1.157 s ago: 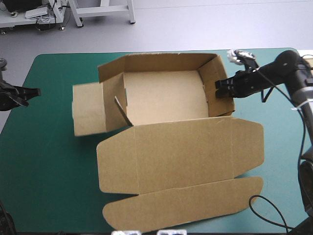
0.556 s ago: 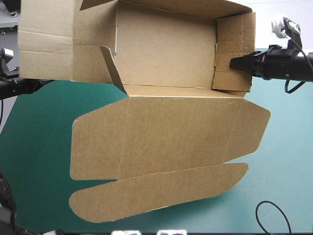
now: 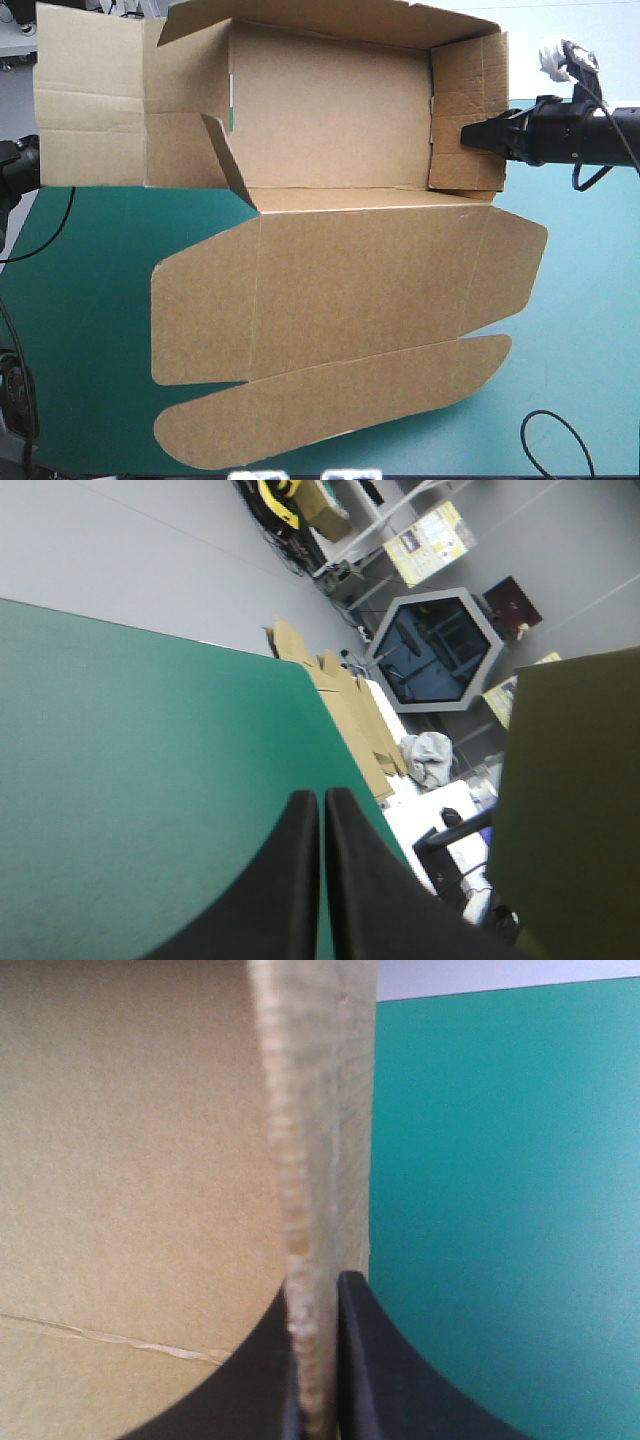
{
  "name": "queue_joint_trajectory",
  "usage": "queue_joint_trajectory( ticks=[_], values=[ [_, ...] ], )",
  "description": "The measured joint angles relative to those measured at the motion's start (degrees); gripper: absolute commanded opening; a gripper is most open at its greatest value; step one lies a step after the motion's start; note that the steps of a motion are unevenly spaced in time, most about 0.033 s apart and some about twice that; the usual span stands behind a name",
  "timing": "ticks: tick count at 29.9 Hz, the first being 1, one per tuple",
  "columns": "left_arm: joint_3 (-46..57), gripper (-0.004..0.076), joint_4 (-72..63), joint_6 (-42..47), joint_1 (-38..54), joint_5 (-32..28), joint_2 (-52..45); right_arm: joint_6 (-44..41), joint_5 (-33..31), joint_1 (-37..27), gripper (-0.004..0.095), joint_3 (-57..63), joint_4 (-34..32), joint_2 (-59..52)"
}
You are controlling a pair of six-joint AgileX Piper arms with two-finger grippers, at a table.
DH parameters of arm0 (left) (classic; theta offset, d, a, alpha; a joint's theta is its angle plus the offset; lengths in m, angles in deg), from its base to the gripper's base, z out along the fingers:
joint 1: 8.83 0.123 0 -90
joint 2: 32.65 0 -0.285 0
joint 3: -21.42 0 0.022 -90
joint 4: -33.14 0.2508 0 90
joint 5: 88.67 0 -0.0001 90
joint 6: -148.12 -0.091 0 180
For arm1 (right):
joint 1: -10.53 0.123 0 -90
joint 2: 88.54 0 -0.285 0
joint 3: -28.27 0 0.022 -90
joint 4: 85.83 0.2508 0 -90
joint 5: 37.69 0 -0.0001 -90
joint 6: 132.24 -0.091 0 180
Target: Fold the box
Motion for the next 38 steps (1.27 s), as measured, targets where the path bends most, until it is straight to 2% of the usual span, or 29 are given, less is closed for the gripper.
queue_joint_trajectory(
  ticks=[8,20,30,38],
  values=[
    [-0.06,0.0003,-3.29,-0.44,-1.69,0.05,-3.10,-2.39,5.45,3.84,0.0000,0.00,-7.40,1.21],
    [-0.15,0.0003,1.38,0.77,-1.69,0.22,-8.03,-3.48,9.17,3.92,0.0001,0.00,-8.43,4.00],
    [-0.22,-0.0009,1.83,2.06,-3.18,0.21,-8.77,-5.11,13.34,9.39,0.0001,0.00,-11.89,5.69],
    [-0.22,-0.0009,2.97,2.20,-6.20,0.21,-9.10,-5.80,14.06,10.61,0.0001,0.00,-13.05,6.93]
  ],
)
